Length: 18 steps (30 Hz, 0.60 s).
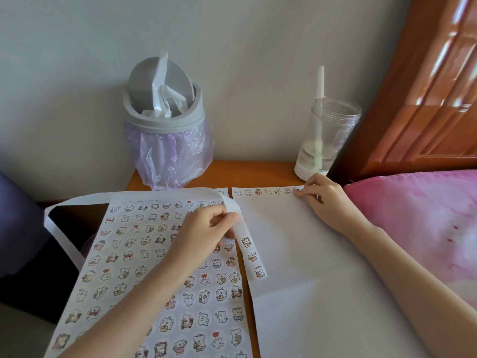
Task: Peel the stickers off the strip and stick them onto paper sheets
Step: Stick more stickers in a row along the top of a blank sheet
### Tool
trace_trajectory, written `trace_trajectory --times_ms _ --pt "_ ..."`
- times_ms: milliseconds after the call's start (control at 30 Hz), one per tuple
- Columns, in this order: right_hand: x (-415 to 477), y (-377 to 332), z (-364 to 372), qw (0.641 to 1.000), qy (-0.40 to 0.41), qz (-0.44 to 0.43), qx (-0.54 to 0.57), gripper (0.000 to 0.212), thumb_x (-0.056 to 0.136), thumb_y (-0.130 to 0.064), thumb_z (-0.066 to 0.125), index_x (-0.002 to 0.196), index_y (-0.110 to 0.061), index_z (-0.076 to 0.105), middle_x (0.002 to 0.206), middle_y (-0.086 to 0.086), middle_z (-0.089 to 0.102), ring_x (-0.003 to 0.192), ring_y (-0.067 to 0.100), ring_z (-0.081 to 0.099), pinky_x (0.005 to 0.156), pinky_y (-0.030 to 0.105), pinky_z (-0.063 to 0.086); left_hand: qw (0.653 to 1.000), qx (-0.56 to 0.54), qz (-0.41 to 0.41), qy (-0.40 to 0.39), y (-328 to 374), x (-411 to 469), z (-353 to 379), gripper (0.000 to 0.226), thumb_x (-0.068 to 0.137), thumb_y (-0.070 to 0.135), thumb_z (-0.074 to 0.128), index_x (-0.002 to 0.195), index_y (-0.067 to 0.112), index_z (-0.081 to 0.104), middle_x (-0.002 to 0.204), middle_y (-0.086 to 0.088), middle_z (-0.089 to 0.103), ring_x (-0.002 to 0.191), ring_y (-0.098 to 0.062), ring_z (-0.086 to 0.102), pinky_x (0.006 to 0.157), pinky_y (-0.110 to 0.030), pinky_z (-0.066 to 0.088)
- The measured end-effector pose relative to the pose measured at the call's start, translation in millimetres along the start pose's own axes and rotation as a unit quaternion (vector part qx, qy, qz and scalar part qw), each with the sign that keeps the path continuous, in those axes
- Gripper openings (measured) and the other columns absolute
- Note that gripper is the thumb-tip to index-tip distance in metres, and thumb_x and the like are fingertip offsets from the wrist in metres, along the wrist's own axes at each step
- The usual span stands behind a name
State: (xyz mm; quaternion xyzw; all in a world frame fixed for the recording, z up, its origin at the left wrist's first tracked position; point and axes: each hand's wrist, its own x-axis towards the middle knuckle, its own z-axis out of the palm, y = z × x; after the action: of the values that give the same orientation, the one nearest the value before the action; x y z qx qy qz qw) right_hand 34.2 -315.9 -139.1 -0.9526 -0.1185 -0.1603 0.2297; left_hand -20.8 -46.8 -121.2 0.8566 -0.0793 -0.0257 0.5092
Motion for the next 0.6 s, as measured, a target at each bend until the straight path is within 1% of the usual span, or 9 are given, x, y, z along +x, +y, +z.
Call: trace_trajectory --times_ms 67,100,200,267,333,433,467,533,600 --pt "0.3 -0.4 -0.4 1.0 -0.017 -0.003 -0.01 0.023 0.09 0.001 0.055 0.098 -0.007 0.075 0.095 -0.002 0.047 0.074 0.012 0.047 0.071 -0.001 0.03 1.0 -0.001 -0.001 -0.001 1.3 -0.6 -0.2 0.02 0.091 0.024 0.055 0.077 0.017 0.067 0.072 0.005 0.071 0.045 0.006 0.056 0.046 -0.004 0.039" --pt "0.2 -0.9 -0.7 1.0 -0.021 -0.004 -0.012 0.023 0.09 0.001 0.054 0.099 -0.007 0.074 0.095 -0.002 0.047 0.076 0.012 0.047 0.072 -0.001 0.03 1.0 -0.003 0.0 -0.001 1.8 -1.1 -0.1 0.019 0.092 0.023 0.055 0.077 0.018 0.066 0.072 0.004 0.071 0.045 0.007 0.056 0.045 -0.004 0.039" --pt "-1.1 -2.5 -4.0 1.0 -0.009 0.013 0.018 0.026 0.089 0.002 0.053 0.099 -0.009 0.075 0.094 -0.002 0.049 0.071 0.004 0.046 0.069 0.001 0.032 1.0 -0.004 0.002 -0.002 3.6 -2.6 -0.6 0.017 0.092 0.022 0.055 0.081 0.017 0.067 0.072 0.003 0.07 0.047 0.009 0.057 0.045 -0.004 0.039" --pt "-3.0 -2.7 -5.8 0.999 0.001 0.02 0.038 0.029 0.088 0.004 0.052 0.099 -0.011 0.075 0.092 -0.002 0.051 0.069 0.003 0.048 0.066 0.004 0.034 1.0 -0.001 0.003 -0.002 3.5 -2.3 -0.4 0.017 0.092 0.023 0.055 0.084 0.017 0.068 0.073 0.004 0.071 0.049 0.009 0.058 0.046 -0.004 0.04" --pt "-3.8 -2.6 -5.3 0.999 -0.004 0.01 0.034 0.03 0.088 0.004 0.053 0.099 -0.012 0.075 0.092 -0.001 0.051 0.064 0.003 0.048 0.064 0.006 0.034 1.0 0.0 0.003 -0.001 2.3 -1.4 0.0 0.017 0.092 0.023 0.055 0.084 0.017 0.069 0.075 0.004 0.072 0.051 0.009 0.058 0.047 -0.004 0.041" --pt "-4.0 -2.3 -4.2 1.0 -0.013 0.0 0.023 0.029 0.089 0.004 0.052 0.099 -0.011 0.075 0.094 -0.001 0.049 0.07 -0.009 0.048 0.064 0.004 0.033 1.0 -0.001 -0.002 -0.004 0.0 -0.6 0.0 0.018 0.091 0.026 0.055 0.083 0.02 0.069 0.075 0.005 0.073 0.05 0.006 0.058 0.048 -0.004 0.041" --pt "-4.3 -1.9 -4.7 1.0 -0.013 -0.002 0.021 0.032 0.089 0.006 0.051 0.101 -0.013 0.075 0.094 -0.001 0.048 0.07 -0.009 0.047 0.064 0.004 0.033 1.0 -0.003 -0.003 -0.005 -0.3 -0.4 0.2 0.018 0.091 0.027 0.055 0.082 0.02 0.069 0.076 0.005 0.073 0.049 0.005 0.058 0.048 -0.004 0.041" --pt "-5.1 -1.9 -5.3 1.0 -0.01 -0.009 0.017 0.039 0.087 0.009 0.048 0.106 -0.015 0.073 0.093 0.0 0.048 0.067 -0.004 0.047 0.064 0.004 0.033 1.0 -0.002 -0.004 -0.003 -0.3 -0.5 0.3 0.018 0.091 0.026 0.055 0.083 0.02 0.069 0.074 0.005 0.072 0.048 0.006 0.057 0.048 -0.004 0.041" --pt "-4.5 -3.8 -3.9 1.0 -0.02 -0.009 0.009 0.038 0.089 0.007 0.047 0.106 -0.015 0.073 0.095 -0.001 0.046 0.064 0.001 0.045 0.065 0.004 0.032 1.0 -0.002 -0.004 -0.002 -0.2 -0.7 0.5 0.017 0.091 0.026 0.055 0.083 0.02 0.069 0.076 0.005 0.073 0.05 0.006 0.058 0.048 -0.004 0.041"
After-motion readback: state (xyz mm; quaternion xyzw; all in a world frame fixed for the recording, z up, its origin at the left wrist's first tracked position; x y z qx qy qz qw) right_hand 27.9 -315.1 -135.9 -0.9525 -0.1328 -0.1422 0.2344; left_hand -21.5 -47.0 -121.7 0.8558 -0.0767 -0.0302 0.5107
